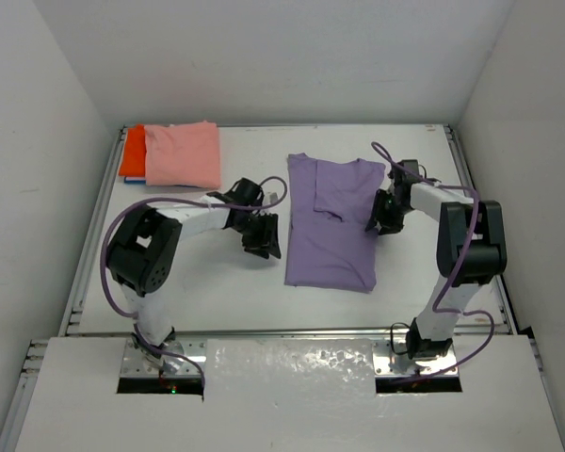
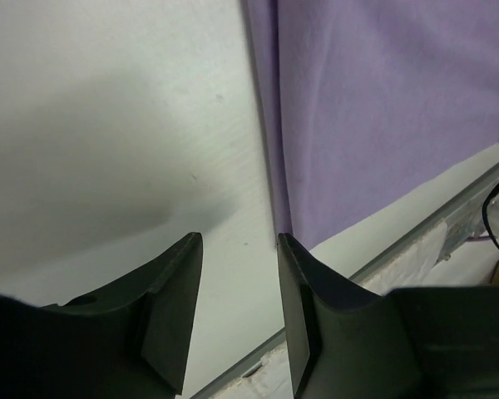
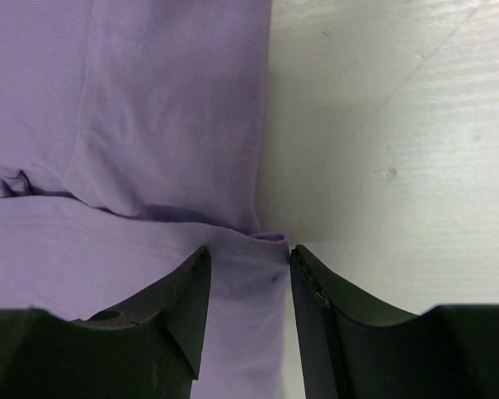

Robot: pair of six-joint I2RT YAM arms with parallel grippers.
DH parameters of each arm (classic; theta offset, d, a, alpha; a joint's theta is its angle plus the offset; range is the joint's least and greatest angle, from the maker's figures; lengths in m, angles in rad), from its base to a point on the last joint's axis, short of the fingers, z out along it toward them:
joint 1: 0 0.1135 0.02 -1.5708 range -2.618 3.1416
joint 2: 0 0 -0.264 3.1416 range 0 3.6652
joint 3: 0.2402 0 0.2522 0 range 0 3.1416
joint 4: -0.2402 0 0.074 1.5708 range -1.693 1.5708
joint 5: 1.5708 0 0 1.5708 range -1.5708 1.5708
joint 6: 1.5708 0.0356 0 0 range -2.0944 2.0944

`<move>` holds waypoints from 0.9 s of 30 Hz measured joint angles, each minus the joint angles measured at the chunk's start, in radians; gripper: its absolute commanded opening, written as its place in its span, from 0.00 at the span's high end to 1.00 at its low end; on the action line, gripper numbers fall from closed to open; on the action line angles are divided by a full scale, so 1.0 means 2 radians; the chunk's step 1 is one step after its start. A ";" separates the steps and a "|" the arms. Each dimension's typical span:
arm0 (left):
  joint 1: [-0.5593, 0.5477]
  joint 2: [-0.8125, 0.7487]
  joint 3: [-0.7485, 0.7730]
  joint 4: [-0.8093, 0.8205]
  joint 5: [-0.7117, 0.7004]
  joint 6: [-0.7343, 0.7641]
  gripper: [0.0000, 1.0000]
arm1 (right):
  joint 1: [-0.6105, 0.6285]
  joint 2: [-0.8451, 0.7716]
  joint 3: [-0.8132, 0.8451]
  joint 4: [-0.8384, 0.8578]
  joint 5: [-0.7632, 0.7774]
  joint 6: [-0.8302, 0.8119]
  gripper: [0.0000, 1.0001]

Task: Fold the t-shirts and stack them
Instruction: Fold the folded rectangular tshirt in 1/3 of the way, then grab one side of the 2/3 rectangular tshirt with both arms

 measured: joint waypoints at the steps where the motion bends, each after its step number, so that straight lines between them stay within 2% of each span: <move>1: -0.003 0.000 -0.008 0.006 0.005 -0.003 0.60 | 0.000 0.002 -0.001 0.004 -0.005 0.000 0.58; 6: -0.018 0.000 -0.045 0.045 0.029 -0.021 0.56 | 0.000 0.015 -0.002 0.018 -0.023 0.001 0.66; 9: -0.026 0.004 -0.054 0.060 0.038 -0.027 0.54 | 0.000 0.015 -0.002 0.021 -0.024 0.001 0.75; 10: -0.029 0.006 -0.054 0.065 0.043 -0.029 0.54 | 0.000 0.015 -0.002 0.021 -0.024 0.001 0.82; 12: -0.041 0.010 -0.054 0.078 0.047 -0.035 0.54 | 0.000 0.015 -0.002 0.021 -0.024 0.001 0.91; 15: -0.059 0.016 -0.054 0.095 0.052 -0.045 0.55 | 0.000 0.015 -0.002 0.021 -0.025 0.001 0.94; 17: -0.067 0.023 -0.054 0.105 0.057 -0.053 0.65 | 0.000 0.015 -0.001 0.021 -0.025 0.000 0.95; 18: -0.069 0.026 -0.053 0.109 0.057 -0.055 0.82 | 0.000 0.015 0.000 0.021 -0.025 0.000 0.96; 19: -0.072 0.029 -0.053 0.113 0.056 -0.060 0.90 | 0.000 0.016 0.001 0.019 -0.025 -0.001 0.96; 21: -0.072 0.037 -0.054 0.116 0.051 -0.061 1.00 | 0.000 0.021 0.009 0.014 -0.025 -0.002 0.98; 27: -0.072 0.039 -0.054 0.115 0.047 -0.063 1.00 | 0.000 0.046 0.041 0.000 -0.025 -0.008 1.00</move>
